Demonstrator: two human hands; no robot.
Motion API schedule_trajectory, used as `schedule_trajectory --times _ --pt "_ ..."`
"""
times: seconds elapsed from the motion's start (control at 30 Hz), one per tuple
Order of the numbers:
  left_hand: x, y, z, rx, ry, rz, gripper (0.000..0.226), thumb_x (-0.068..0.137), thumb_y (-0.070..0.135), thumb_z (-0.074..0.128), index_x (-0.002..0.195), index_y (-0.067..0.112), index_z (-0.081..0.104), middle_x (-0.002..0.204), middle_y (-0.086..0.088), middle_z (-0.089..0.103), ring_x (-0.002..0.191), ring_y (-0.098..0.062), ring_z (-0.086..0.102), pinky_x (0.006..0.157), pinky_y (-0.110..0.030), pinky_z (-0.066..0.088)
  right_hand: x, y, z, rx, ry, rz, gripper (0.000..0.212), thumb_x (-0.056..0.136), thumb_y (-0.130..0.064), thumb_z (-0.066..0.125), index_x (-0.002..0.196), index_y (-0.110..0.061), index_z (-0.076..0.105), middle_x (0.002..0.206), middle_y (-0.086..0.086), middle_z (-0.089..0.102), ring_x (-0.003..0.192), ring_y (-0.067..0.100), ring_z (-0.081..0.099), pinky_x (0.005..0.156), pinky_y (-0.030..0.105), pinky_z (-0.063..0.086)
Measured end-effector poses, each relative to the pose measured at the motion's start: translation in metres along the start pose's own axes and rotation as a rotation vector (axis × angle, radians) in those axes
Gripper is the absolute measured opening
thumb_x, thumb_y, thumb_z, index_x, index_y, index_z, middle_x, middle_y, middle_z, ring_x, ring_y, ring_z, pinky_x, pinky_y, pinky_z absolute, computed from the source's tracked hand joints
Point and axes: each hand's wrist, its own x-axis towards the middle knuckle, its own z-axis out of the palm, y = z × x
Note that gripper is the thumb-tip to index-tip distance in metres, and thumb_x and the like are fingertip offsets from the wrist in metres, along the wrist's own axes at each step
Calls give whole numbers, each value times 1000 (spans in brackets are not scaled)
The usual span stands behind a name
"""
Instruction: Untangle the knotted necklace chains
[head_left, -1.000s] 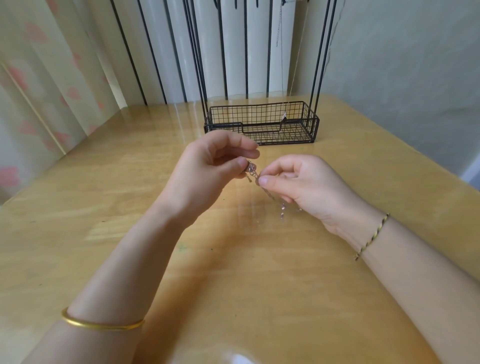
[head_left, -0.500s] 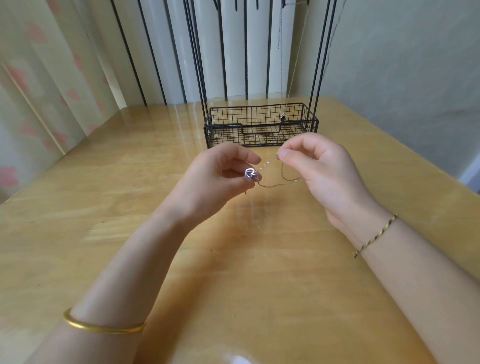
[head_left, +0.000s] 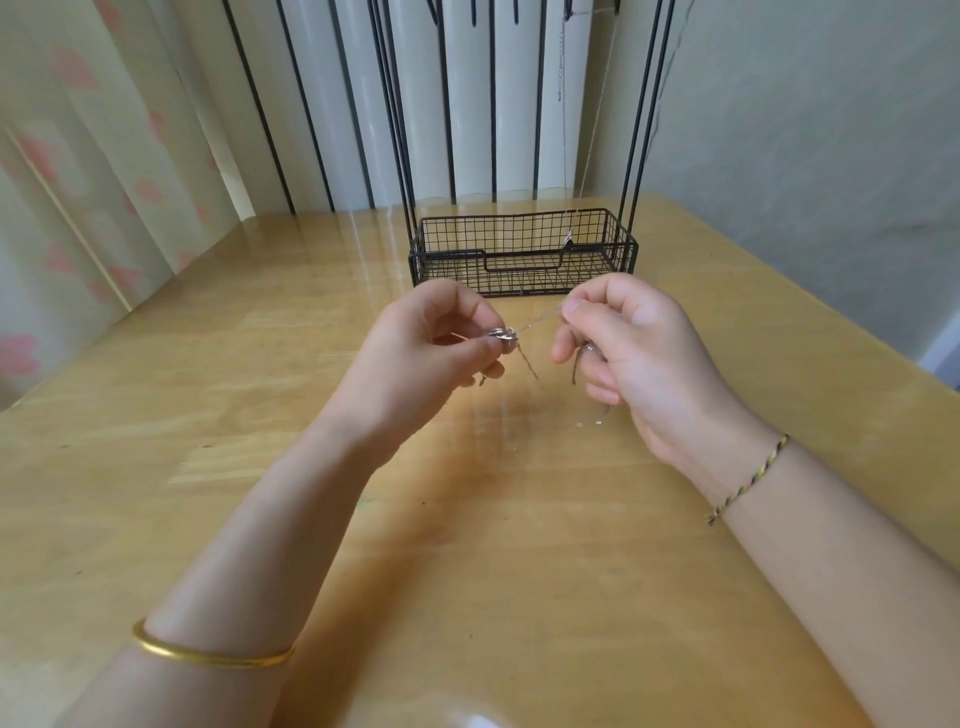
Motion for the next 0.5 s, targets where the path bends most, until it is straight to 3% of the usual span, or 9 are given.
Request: schedule_trajectory --times 0.17,0.4,0.5 --pt "0 0 -1 39 26 58 23 81 -10 65 78 12 59 74 -3 64 66 -10 59 65 -20 49 1 0 -4 -121 48 -23 15 90 -6 53 76 -12 55 56 0 45 32 3 32 36 9 24" --pt "1 3 -1 66 112 133 31 79 -11 67 81 19 60 76 3 63 73 -12 59 72 -29 52 4 1 -9 -147 68 -33 16 86 -10 60 71 -15 61 40 -14 35 34 2 29 37 9 22" --pt "1 2 -1 102 157 148 34 79 -10 66 84 22 59 75 4 62 71 -9 58 70 -24 51 4 1 -10 -141 92 -41 16 85 -10 62 69 -16 62 41 -15 34 35 2 28 37 8 22"
